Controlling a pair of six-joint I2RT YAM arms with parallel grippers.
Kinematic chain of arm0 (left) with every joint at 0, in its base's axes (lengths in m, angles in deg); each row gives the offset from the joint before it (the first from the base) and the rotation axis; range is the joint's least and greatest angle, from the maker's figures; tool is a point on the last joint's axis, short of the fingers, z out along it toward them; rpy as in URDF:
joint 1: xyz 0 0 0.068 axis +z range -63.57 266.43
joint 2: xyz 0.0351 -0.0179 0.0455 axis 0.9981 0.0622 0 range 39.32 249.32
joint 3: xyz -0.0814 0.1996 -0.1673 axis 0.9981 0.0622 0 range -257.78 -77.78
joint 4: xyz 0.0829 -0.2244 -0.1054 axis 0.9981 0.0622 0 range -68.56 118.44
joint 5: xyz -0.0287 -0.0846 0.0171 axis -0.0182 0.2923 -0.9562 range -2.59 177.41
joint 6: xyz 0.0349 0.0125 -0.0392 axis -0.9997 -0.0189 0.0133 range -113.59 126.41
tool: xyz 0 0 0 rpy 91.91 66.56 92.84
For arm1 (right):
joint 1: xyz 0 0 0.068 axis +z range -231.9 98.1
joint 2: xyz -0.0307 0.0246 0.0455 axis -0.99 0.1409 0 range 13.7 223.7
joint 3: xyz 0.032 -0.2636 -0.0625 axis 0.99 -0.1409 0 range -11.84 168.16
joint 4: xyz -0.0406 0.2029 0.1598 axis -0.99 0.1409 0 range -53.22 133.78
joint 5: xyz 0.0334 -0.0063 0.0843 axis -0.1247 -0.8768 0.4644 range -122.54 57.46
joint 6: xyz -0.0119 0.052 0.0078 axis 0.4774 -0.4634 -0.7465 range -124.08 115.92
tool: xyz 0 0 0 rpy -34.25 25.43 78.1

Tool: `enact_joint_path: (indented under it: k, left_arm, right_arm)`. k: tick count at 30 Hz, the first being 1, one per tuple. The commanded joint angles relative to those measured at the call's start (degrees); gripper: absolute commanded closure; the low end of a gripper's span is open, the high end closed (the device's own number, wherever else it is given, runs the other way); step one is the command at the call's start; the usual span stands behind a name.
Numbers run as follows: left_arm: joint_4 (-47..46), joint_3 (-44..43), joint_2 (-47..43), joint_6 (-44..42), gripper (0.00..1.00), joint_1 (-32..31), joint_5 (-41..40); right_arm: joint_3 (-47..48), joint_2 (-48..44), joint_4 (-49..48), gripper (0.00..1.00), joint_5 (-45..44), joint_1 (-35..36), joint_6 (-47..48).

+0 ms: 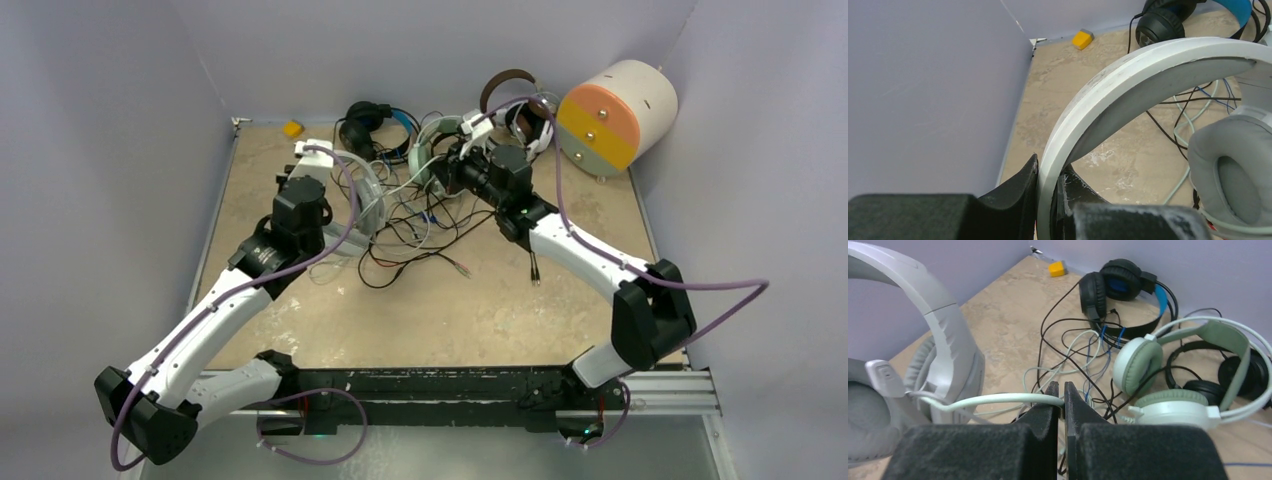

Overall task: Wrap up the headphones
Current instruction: Untie the headphones cable.

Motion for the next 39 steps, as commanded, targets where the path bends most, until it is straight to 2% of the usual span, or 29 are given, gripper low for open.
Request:
enact_joint_path:
  k: [1, 4, 7, 12, 17, 20, 21, 23, 27, 30, 35, 39]
  left_arm:
    - [-5.4, -0.4, -0.3, -1.6, 1.0, 0.0, 3.6]
    - [-6.2, 0.4, -1.6, 0.0, 1.0, 0.0, 14.8]
    - [-6.1, 0.2, -0.2, 0.7, 1.0, 0.0, 18.4]
    - [-2.1, -2.6, 6.0, 1.6, 1.0, -1.6, 18.2]
    - [-0.6, -2.5, 10.6, 2.5, 1.0, -1.7, 13.8]
    - [1.7, -2.9, 12.1, 6.5, 1.0, -1.6, 11.4]
    - [2.6, -3.4, 12.6, 10.1, 1.0, -1.4, 8.4]
    - [6.7, -5.8, 13.5, 16.4, 1.0, 1.0, 2.9]
    - [10.3, -8.4, 10.2, 27.8, 1.0, 14.0, 11.6]
    - [10.3, -8.6, 7.4, 34.5, 1.0, 20.2, 12.6]
    - [15.0, -11.8, 6.5, 45.2, 1.0, 26.3, 8.4]
    - [19.3, -13.9, 6.6, 53.1, 1.0, 29.7, 8.0]
  right_arm:
    - [1.2, -6.1, 1.0, 1.0, -4.6, 0.1, -2.0]
    - [8.6, -3.5, 9.4, 1.0, -4.2, 0.2, -2.3]
    - [16.2, 0.8, 16.3, 1.0, 0.5, 0.4, -3.9]
    - [18.8, 3.4, 18.0, 1.0, 3.7, 1.4, -5.6]
    - [16.2, -0.6, 16.8, 1.0, 5.2, 1.5, -7.1]
    - [14.5, -4.1, 18.0, 1.0, 4.3, 1.3, -6.6]
    - [13.2, -5.6, 18.1, 1.0, 2.3, 1.4, -6.5]
    - [8.5, -10.4, 15.2, 1.0, -2.8, 1.2, -7.0]
    - [-0.4, -17.9, 11.7, 1.0, -15.3, -0.2, -9.5]
    - [-3.6, -21.7, 17.6, 1.0, -27.7, -4.9, -19.2]
    - [-12.1, -26.8, 20.1, 1.0, -27.6, -17.0, -33.7]
    - [-12.4, -26.3, 25.0, 1.0, -27.9, -21.3, -37.7]
